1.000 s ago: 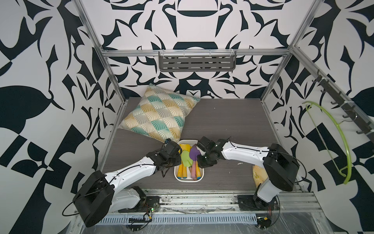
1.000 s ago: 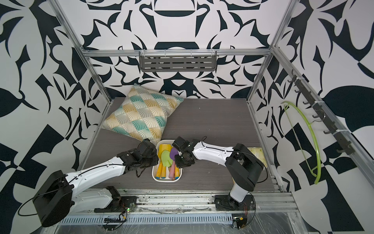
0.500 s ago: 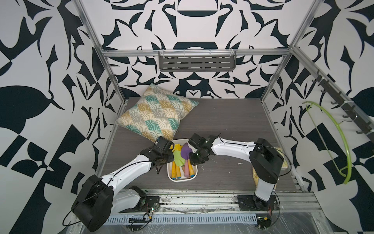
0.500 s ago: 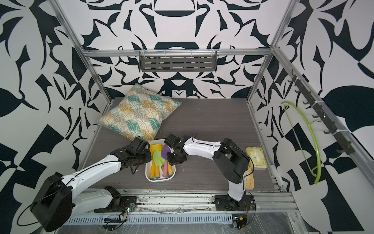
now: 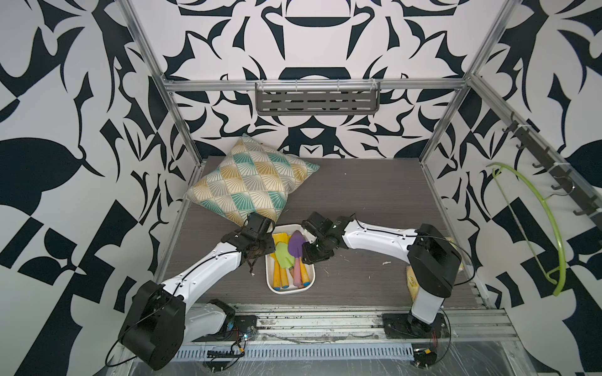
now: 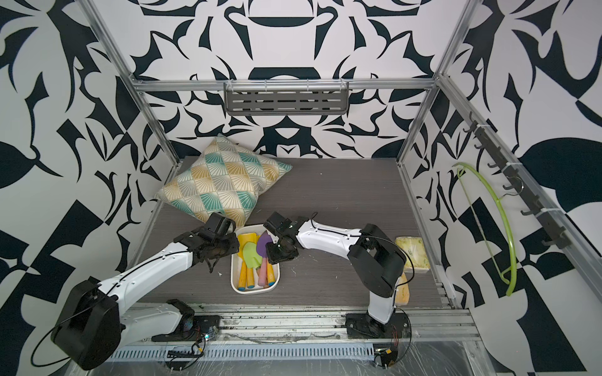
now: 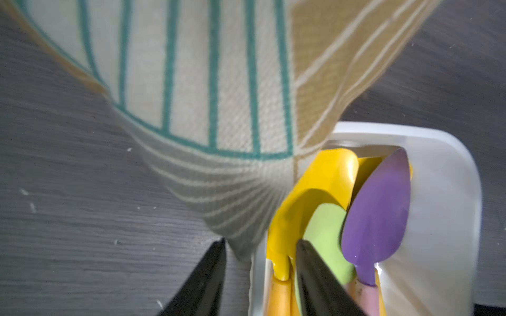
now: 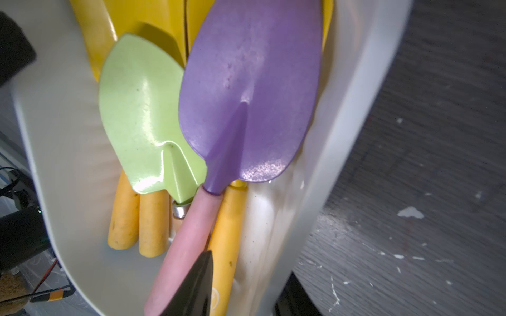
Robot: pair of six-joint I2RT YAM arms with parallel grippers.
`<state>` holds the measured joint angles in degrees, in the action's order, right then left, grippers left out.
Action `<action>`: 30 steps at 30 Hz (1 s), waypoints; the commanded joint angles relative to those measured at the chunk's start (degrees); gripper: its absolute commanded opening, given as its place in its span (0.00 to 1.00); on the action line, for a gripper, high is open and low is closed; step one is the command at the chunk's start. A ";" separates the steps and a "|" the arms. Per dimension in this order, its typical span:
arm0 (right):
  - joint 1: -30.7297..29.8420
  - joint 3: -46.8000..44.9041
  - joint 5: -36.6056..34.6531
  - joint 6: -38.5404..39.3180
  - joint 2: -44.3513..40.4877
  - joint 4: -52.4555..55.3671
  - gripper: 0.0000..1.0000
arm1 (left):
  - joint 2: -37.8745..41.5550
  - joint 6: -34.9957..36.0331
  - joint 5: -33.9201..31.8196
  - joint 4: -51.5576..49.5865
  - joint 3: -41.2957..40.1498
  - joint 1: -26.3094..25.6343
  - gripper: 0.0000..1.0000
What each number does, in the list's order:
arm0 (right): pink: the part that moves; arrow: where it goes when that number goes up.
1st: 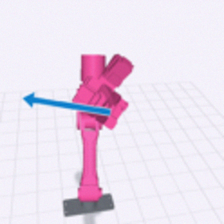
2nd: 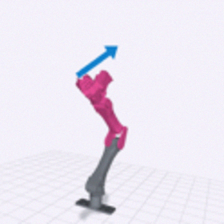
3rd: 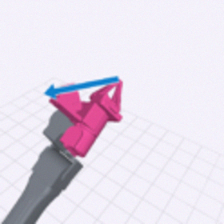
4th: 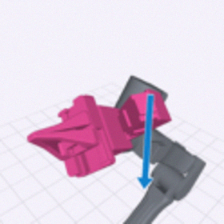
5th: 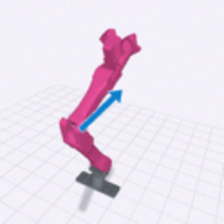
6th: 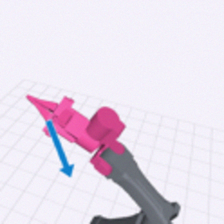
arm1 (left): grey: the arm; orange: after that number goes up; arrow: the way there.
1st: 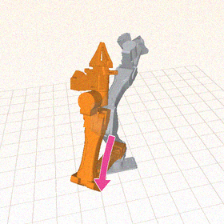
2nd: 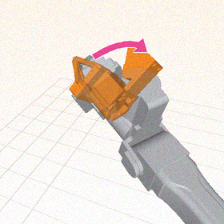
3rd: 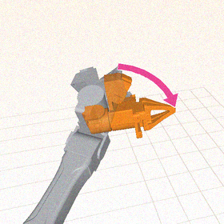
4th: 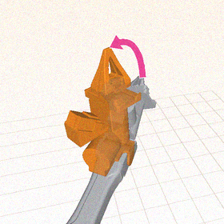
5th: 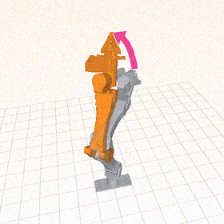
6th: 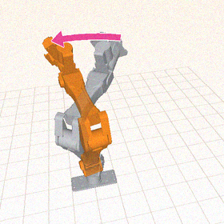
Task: Take the shovel out of the storage box
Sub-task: Move the storage box to the center of the board, then pick up the shovel from the storage box.
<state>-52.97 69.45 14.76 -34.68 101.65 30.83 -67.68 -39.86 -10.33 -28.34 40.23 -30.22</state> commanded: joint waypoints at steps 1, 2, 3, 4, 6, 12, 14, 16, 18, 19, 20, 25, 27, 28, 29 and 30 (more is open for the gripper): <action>0.47 0.13 -1.69 1.17 -4.78 0.25 0.40 | 3.17 1.42 -1.69 -5.73 3.49 0.16 0.55; 0.78 0.07 -1.54 1.48 -5.17 0.43 0.40 | 3.43 1.28 -1.47 -7.11 4.64 -0.09 0.56; 1.06 0.12 -1.76 1.69 -5.50 0.90 0.40 | 3.54 1.08 -1.58 -8.03 5.56 -0.65 0.55; 1.39 -0.16 -2.28 2.04 -6.09 1.24 0.40 | 3.69 0.63 -1.56 -8.79 6.55 -1.62 0.53; 2.71 -1.39 -3.23 2.41 -7.57 1.36 0.39 | 2.78 -1.91 1.73 -9.29 8.22 -4.22 0.51; 10.62 -6.21 -2.55 4.32 -13.55 2.33 0.38 | -10.03 -6.76 10.18 -9.36 14.21 -15.35 0.46; 12.06 -7.02 -2.66 5.11 -15.09 3.06 0.37 | -15.04 -7.08 9.49 -10.03 16.05 -18.25 0.46; 12.58 -7.67 -2.98 5.49 -16.30 3.69 0.37 | -18.96 -6.99 8.39 -11.65 17.56 -19.53 0.45; 12.72 -8.76 -3.12 5.28 -17.47 3.57 0.37 | -21.07 -6.90 7.06 -12.40 18.21 -20.42 0.44; 12.74 -9.31 -3.10 5.05 -17.85 3.40 0.37 | -21.37 -6.90 6.67 -12.55 18.27 -20.75 0.44; 12.77 -9.77 -3.02 4.89 -18.04 3.12 0.37 | -21.58 -6.82 5.76 -13.03 18.59 -20.97 0.43; 12.73 -11.13 -2.21 4.68 -17.86 2.01 0.37 | -23.78 -5.53 4.53 -13.92 19.21 -21.28 0.38; 12.77 -10.93 -2.21 4.87 -17.79 1.96 0.36 | -24.81 -5.33 4.20 -13.94 18.96 -21.50 0.36; 12.80 -10.94 -2.28 4.88 -17.92 1.95 0.36 | -25.23 -5.16 4.08 -13.94 18.96 -21.50 0.36; 12.78 -10.92 -2.43 4.88 -18.12 2.00 0.36 | -25.56 -4.93 3.67 -13.93 18.83 -21.52 0.35; 12.78 -11.00 -2.57 4.97 -18.32 1.97 0.36 | -26.07 -4.73 3.37 -13.89 18.83 -21.50 0.34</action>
<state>-39.99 58.59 12.38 -30.79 84.68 33.17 -92.09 -45.50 -5.39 -40.16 58.59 -51.46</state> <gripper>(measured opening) 0.364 0.346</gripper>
